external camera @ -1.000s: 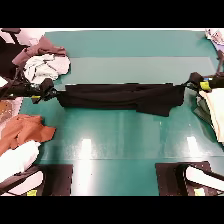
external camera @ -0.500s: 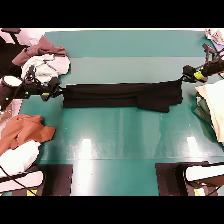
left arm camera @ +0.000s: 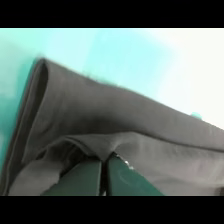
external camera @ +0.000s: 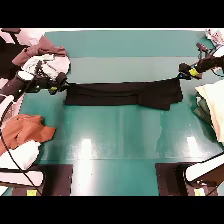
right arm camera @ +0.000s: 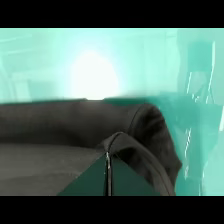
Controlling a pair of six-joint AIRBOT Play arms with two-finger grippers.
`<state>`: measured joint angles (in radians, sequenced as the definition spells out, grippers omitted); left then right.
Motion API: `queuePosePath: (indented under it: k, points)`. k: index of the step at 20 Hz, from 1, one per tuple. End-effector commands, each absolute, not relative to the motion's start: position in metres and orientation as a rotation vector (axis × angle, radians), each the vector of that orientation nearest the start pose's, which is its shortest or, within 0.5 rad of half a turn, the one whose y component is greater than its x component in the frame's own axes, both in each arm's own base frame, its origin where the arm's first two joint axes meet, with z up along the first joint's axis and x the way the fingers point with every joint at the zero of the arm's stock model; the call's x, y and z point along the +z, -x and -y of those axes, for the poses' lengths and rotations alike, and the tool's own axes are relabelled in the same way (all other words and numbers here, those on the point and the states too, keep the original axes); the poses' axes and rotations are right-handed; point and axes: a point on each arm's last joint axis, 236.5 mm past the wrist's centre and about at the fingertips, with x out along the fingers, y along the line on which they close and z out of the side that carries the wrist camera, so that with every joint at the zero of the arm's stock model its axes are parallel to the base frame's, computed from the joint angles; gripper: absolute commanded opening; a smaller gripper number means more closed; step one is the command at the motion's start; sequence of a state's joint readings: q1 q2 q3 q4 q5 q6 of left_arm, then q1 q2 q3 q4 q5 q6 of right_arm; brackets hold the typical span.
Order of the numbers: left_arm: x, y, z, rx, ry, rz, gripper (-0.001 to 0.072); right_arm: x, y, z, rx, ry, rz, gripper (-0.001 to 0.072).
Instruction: Fold the shirts.
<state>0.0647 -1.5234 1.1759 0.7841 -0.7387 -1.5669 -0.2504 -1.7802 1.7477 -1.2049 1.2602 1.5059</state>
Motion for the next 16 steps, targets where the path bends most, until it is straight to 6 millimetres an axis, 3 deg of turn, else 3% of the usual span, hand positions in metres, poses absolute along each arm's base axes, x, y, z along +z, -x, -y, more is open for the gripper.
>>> queuePosePath:
  k: [1, 6, 7, 8, 9, 10, 15, 16]
  points:
    - [-0.014, -0.509, 0.077, -0.084, 0.839, -0.967, 0.0031, -0.009, -0.526, 0.048, 0.056, -0.42, -1.224, 0.0016]
    - [-0.033, -0.512, 0.074, -0.053, 0.854, -0.984, 0.0033, -0.02, -0.537, 0.051, 0.036, -0.445, -1.236, 0.0019]
    - [-0.031, -0.514, 0.073, -0.051, 0.852, -0.971, 0.0033, -0.022, -0.536, 0.06, 0.013, -0.431, -1.239, 0.003]
    - [-0.025, -0.519, 0.072, -0.057, 0.841, -0.957, 0.0054, -0.022, -0.535, 0.068, -0.012, -0.404, -1.24, 0.0161]
    - [-0.017, -0.524, 0.07, -0.065, 0.82, -0.939, 0.0238, -0.019, -0.535, 0.075, -0.037, -0.378, -1.238, 0.0358]
    - [-0.008, -0.529, 0.068, -0.075, 0.793, -0.924, 0.0303, -0.014, -0.535, 0.084, -0.056, -0.355, -1.234, 0.0509]
    - [0.035, -0.537, 0.057, -0.126, 0.564, -0.928, 0.0325, 0.027, -0.534, 0.101, -0.056, -0.343, -1.189, 0.0536]
    - [0.037, -0.532, 0.053, -0.13, 0.503, -0.96, 0.0325, 0.025, -0.527, 0.1, -0.044, -0.369, -1.203, 0.0642]
